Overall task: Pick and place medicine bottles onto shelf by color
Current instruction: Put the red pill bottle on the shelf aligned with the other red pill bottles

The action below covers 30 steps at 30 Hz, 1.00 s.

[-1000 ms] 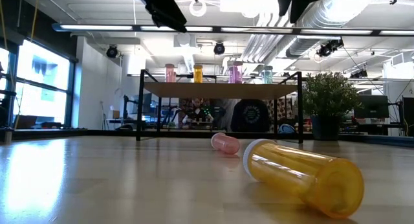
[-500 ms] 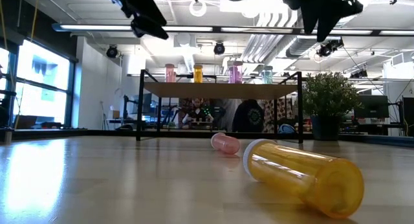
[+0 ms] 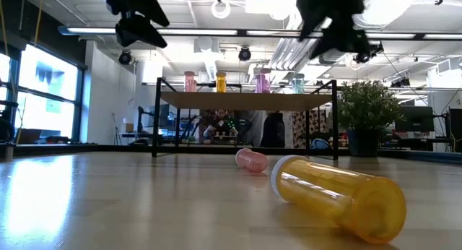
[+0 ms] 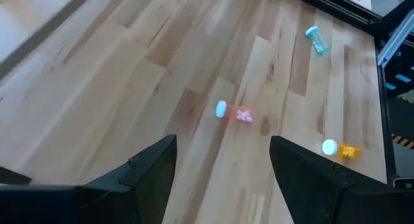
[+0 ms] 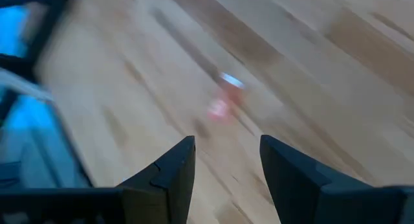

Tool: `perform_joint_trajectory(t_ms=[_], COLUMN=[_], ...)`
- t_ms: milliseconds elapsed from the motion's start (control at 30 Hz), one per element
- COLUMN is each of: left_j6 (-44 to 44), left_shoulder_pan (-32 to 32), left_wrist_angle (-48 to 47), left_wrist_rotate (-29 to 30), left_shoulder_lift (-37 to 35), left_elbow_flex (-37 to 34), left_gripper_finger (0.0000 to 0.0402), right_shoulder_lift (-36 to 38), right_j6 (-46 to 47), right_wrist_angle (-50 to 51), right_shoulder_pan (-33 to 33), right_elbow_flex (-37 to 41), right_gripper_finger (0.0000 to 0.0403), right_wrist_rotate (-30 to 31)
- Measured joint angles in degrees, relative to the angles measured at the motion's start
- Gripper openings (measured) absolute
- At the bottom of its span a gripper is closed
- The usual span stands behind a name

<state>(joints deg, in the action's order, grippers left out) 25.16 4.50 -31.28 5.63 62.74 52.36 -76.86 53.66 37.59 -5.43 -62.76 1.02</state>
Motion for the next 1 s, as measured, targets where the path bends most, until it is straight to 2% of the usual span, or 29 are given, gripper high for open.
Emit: perform_joint_trajectory(t_ms=[200, 367, 500, 633, 733, 1000], left_j6=[6.3, 12.2, 16.7, 18.8, 19.7, 18.7], left_shoulder_pan=[-8.6, -14.5, -18.1, -19.5, -19.6, -19.2], left_wrist_angle=[-1.2, -3.4, -4.9, -5.1, -5.1, -7.2], left_wrist_rotate=[7.3, 10.5, 13.9, 14.5, 13.8, 14.6], left_shoulder_lift=[0.0, 0.0, 0.0, 0.0, 0.0, 0.0], left_elbow_flex=[0.0, 0.0, 0.0, 0.0, 0.0, 0.0], left_gripper_finger=[0.0236, 0.0236, 0.0236, 0.0236, 0.0236, 0.0236], right_shoulder_lift=[0.0, -0.1, -0.2, -0.2, -1.0, -8.8], right_j6=[-4.9, -6.1, -5.9, -5.7, -4.1, 2.0], right_wrist_angle=[-10.0, -11.6, -17.2, -22.6, -22.3, -21.9], right_shoulder_pan=[0.0, 0.0, 0.2, -0.1, -1.2, -4.1], right_elbow_flex=[2.2, 3.0, 3.0, 3.0, 2.9, 2.9], right_gripper_finger=[0.0169, 0.0192, 0.0211, 0.0211, 0.0206, 0.0195], right_wrist_rotate=[-0.6, 0.2, 1.1, -1.1, -1.4, -1.5])
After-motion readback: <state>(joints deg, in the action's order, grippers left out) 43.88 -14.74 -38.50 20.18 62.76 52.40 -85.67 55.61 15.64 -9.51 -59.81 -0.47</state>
